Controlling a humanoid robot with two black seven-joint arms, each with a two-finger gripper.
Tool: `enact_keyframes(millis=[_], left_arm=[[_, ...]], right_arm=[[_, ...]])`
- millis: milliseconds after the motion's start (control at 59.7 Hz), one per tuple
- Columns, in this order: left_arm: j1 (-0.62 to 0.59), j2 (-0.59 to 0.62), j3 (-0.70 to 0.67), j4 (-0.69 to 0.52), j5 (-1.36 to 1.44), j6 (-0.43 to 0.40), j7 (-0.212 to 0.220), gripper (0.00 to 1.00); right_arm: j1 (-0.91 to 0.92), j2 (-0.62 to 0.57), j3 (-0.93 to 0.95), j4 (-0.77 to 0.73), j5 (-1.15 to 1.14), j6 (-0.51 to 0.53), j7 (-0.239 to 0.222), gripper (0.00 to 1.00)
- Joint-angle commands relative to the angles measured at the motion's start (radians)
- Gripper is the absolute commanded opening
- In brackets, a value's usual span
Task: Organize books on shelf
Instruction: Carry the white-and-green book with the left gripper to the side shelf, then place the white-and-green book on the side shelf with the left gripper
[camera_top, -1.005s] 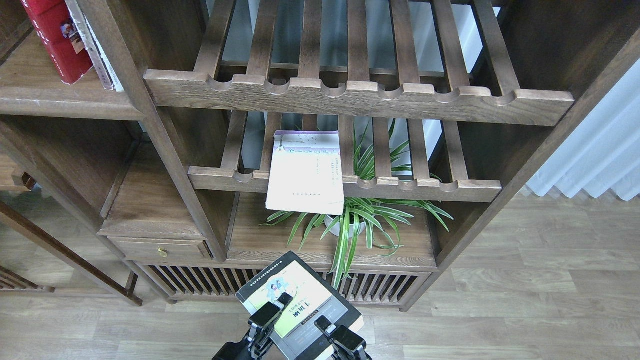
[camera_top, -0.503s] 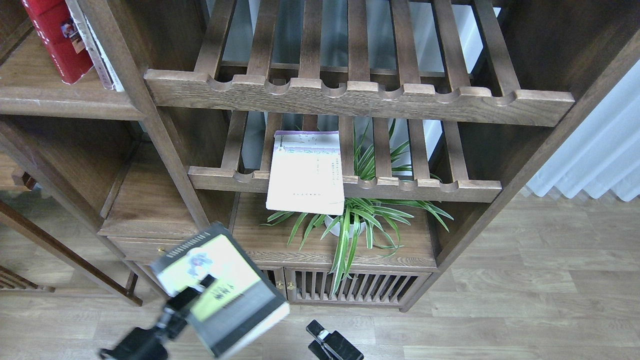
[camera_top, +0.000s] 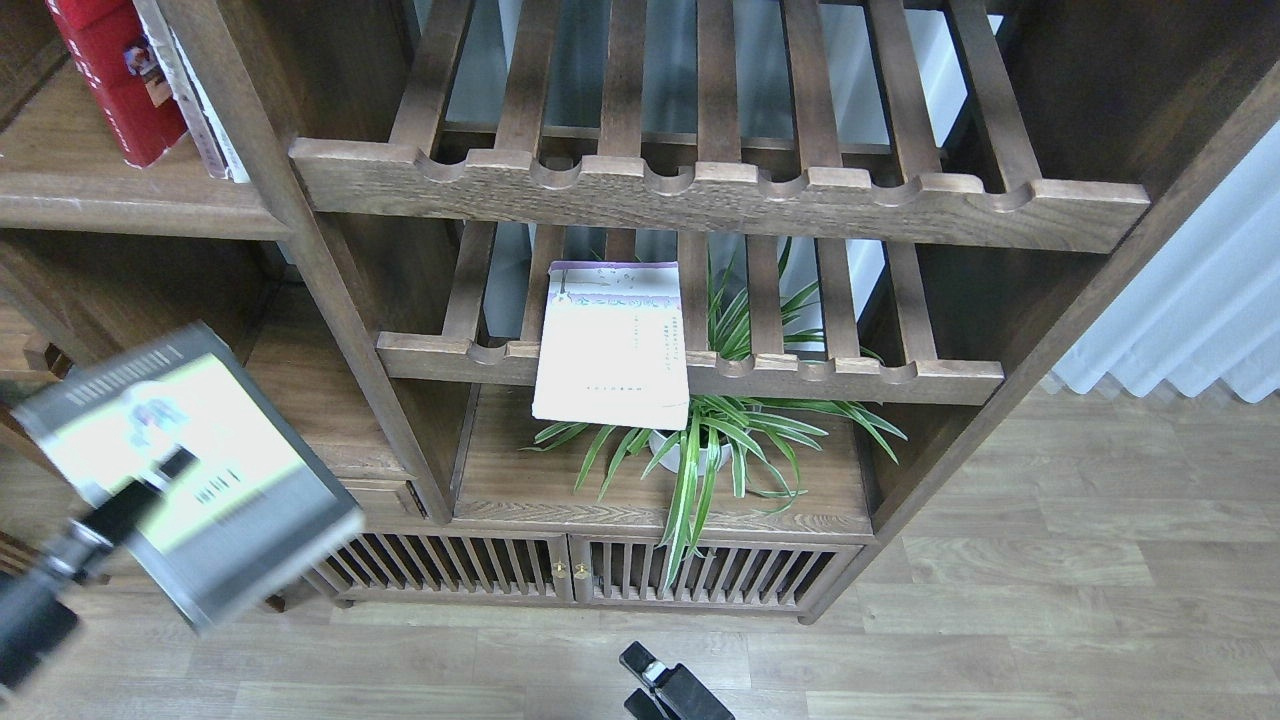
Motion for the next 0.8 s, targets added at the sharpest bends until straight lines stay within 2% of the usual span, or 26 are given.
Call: enact_keyframes(millis=[0, 34, 117, 168, 285, 519, 536, 787], left_arm=[[-0.001, 0.054, -0.137, 0.011, 0.015, 0.0, 0.026, 0.06], [-0.001, 0.057, -0.157, 0.011, 0.018, 0.0, 0.039, 0.06], [-0.007, 0.066, -0.235, 0.016, 0.043, 0.0, 0.112, 0.06], [-0.02, 0.069, -0.259, 0.019, 0.061, 0.0, 0.14, 0.06], [-0.163, 0.06, -0.279, 0.046, 0.166, 0.0, 0.192, 0.07], [-0.441, 0.042, -0.271, 0.14, 0.439, 0.0, 0.205, 0.07], [-0.512, 0.031, -0.259, 0.16, 0.496, 0.0, 0.206, 0.07], [-0.751, 0.011, -0.161, 0.218, 0.712, 0.0, 0.205, 0.07]], right_arm=[[0.0, 0.0, 0.001, 0.0, 0.0, 0.0, 0.0, 0.99], [0.0, 0.0, 0.001, 0.0, -0.002, 0.0, 0.0, 0.99], [0.0, 0.0, 0.003, 0.0, -0.002, 0.0, 0.0, 0.99], [0.0, 0.0, 0.003, 0.0, -0.002, 0.0, 0.0, 0.99], [0.0, 0.0, 0.006, 0.001, 0.0, 0.0, 0.0, 0.99], [-0.002, 0.0, 0.006, 0.001, 0.0, 0.0, 0.0, 0.99], [-0.002, 0.0, 0.006, 0.001, 0.0, 0.0, 0.0, 0.99], [-0.003, 0.0, 0.006, 0.003, 0.0, 0.0, 0.0, 0.99]])
